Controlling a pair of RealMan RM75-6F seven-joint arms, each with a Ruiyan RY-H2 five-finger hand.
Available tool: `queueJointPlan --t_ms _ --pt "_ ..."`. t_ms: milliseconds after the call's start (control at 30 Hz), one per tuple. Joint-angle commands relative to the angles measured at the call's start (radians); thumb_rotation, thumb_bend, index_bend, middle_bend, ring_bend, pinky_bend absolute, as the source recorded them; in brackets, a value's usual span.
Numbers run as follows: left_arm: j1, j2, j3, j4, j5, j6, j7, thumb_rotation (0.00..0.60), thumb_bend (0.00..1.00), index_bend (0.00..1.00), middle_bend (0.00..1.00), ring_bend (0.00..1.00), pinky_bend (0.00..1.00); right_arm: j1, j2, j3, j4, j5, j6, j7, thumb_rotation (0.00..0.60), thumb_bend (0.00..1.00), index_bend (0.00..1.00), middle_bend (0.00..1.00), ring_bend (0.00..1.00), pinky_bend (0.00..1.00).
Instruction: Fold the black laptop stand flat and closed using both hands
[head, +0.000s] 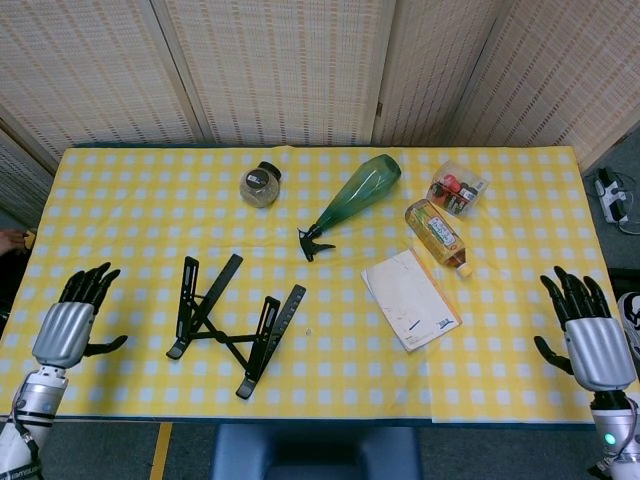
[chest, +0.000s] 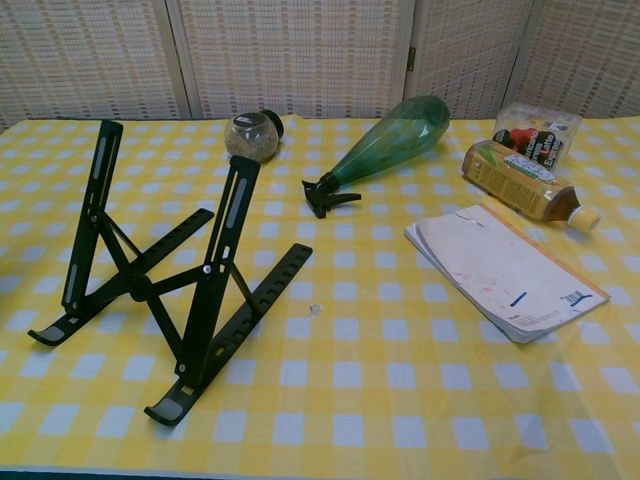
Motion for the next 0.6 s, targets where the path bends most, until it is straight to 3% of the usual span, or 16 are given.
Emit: queueJointPlan --t_ms 33,133,333,467,600 --pt "-0.077 -0.020 -0.019 0.061 -0.011 -0.110 -0.111 0.600 0.29 0.08 0.05 0.04 0.00 -0.001 0.001 -0.001 0.003 -0.002 0.001 0.006 0.600 0.30 0.00 0.00 0.06 0.00" --pt "-0.126 -0.034 -0.020 0.105 -0.014 -0.193 -0.202 0.600 0.44 0.07 0.05 0.05 0.00 -0.002 0.001 -0.003 0.004 -0.004 0.003 0.010 0.600 0.30 0.00 0.00 0.06 0.00" --pt "-0.197 -0.074 -0.017 0.184 -0.028 -0.317 -0.358 0.600 0.61 0.07 0.10 0.10 0.00 0.001 0.006 -0.007 0.001 -0.003 -0.010 0.024 0.600 0.30 0.00 0.00 0.06 0.00" --pt "-0.219 -0.094 -0.004 0.215 -0.018 -0.347 -0.407 0.600 0.69 0.09 0.17 0.17 0.00 0.005 0.005 -0.008 0.001 -0.004 -0.016 0.026 0.600 0.30 0.00 0.00 0.06 0.00" --pt "-0.222 -0.112 0.015 0.224 -0.017 -0.350 -0.388 0.600 0.72 0.13 0.25 0.23 0.01 0.010 0.002 -0.008 0.005 -0.002 -0.027 0.028 0.600 0.30 0.00 0.00 0.06 0.00"
